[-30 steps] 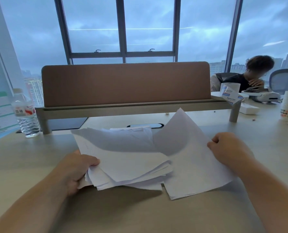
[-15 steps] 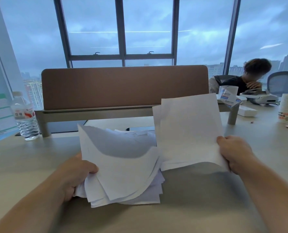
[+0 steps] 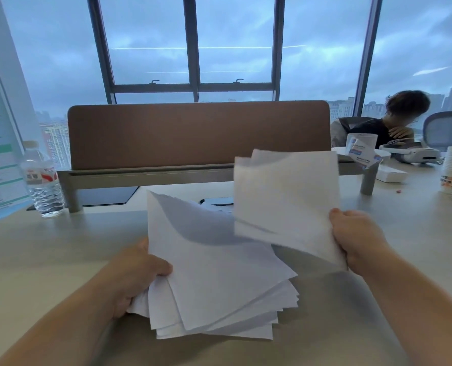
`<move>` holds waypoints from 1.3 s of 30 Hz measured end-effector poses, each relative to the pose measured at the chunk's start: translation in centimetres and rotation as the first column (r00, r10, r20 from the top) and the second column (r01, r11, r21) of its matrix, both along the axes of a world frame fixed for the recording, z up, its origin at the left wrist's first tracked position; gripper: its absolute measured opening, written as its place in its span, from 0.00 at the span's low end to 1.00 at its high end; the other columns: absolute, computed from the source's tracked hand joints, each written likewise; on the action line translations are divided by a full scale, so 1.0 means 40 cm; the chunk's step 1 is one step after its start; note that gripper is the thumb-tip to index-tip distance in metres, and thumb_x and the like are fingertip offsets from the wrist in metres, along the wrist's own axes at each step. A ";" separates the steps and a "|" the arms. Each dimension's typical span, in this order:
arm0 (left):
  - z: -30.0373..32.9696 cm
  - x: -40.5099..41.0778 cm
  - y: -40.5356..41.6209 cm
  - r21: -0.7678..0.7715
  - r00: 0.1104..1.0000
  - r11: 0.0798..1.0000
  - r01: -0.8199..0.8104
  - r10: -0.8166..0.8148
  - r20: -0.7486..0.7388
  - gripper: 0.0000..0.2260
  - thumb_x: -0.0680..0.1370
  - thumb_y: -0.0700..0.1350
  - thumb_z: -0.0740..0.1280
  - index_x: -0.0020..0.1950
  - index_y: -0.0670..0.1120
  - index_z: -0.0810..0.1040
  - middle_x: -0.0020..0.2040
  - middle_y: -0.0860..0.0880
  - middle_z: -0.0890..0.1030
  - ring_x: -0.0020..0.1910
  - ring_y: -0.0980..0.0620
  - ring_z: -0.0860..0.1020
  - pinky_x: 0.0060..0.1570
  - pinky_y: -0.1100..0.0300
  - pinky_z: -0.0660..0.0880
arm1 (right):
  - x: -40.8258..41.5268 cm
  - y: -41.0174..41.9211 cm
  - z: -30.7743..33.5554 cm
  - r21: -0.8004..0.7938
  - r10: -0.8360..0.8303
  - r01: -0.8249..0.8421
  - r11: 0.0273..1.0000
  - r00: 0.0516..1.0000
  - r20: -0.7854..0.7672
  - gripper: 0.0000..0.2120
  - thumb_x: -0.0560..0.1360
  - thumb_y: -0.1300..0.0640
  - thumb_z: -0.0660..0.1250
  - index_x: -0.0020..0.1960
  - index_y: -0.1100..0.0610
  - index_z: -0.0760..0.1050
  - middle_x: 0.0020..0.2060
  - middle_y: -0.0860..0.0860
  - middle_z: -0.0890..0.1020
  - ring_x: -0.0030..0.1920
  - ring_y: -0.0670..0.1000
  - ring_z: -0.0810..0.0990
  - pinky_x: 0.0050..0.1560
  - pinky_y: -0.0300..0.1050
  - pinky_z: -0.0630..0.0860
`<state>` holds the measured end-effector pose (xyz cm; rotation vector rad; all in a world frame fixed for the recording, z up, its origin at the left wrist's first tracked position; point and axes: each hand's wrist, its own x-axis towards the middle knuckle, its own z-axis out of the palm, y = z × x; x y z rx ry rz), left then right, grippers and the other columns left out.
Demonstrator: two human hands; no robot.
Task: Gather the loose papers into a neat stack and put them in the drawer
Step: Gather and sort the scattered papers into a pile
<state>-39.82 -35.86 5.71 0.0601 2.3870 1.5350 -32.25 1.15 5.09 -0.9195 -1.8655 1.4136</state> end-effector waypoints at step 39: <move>0.029 -0.076 0.062 0.129 0.942 0.991 -0.019 -0.026 0.335 0.20 0.73 0.50 0.79 0.60 0.40 0.85 0.51 0.37 0.88 0.50 0.38 0.87 0.52 0.46 0.83 | -0.019 -0.210 -0.051 0.402 0.283 -0.615 0.678 0.723 0.630 0.29 0.80 0.38 0.58 0.78 0.50 0.63 0.74 0.51 0.72 0.72 0.55 0.72 0.69 0.51 0.70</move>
